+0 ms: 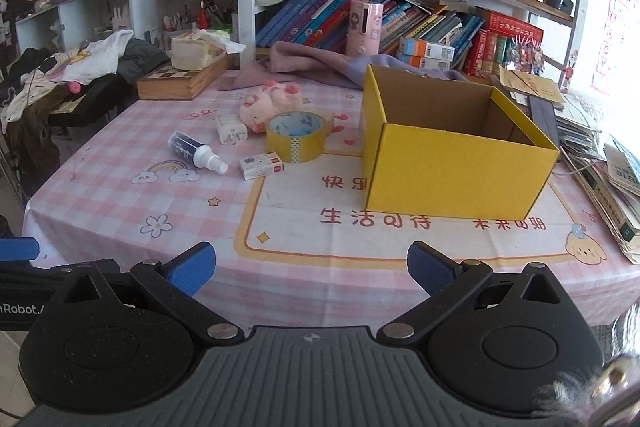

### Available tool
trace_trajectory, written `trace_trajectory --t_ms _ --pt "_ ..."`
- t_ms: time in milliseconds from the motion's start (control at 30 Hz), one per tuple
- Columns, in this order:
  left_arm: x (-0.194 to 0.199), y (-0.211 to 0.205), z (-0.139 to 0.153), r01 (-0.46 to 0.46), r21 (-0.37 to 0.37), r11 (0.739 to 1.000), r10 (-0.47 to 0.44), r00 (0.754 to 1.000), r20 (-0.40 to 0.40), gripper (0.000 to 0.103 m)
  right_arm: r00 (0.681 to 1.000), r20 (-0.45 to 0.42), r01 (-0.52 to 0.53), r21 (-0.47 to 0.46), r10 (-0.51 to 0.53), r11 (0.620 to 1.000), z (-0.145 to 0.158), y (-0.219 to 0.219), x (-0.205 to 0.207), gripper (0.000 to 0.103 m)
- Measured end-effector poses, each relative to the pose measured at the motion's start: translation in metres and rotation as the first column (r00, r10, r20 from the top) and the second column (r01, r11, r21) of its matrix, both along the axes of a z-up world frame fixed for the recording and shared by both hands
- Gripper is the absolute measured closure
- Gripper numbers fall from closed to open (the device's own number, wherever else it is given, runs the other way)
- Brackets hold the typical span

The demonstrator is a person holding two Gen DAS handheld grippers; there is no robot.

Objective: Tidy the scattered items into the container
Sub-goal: 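Move both tools toward the scattered items beside the yellow box, then grasp the white spray bottle with the left tool while the right tool grasps the small card box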

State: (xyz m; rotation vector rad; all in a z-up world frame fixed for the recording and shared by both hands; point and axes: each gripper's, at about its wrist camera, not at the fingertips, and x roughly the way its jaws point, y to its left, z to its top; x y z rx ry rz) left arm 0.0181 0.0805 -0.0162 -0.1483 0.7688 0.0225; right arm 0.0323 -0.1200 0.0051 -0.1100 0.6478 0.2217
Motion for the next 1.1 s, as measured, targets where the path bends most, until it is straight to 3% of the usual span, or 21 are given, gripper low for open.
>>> trace_trajectory --t_ms 567,1100 --pt "0.035 0.009 -0.003 -0.031 0.005 0.999 0.031 0.999 0.028 0.0 1.0 -0.019 -0.021 -0.002 0.02 1.0 -0.006 0.007 0.044 0.0" --pt "0.09 0.018 -0.017 -0.091 0.004 0.996 0.091 0.995 -0.035 0.001 0.989 -0.075 -0.128 -0.013 0.127 0.992 -0.019 0.031 0.119 0.002"
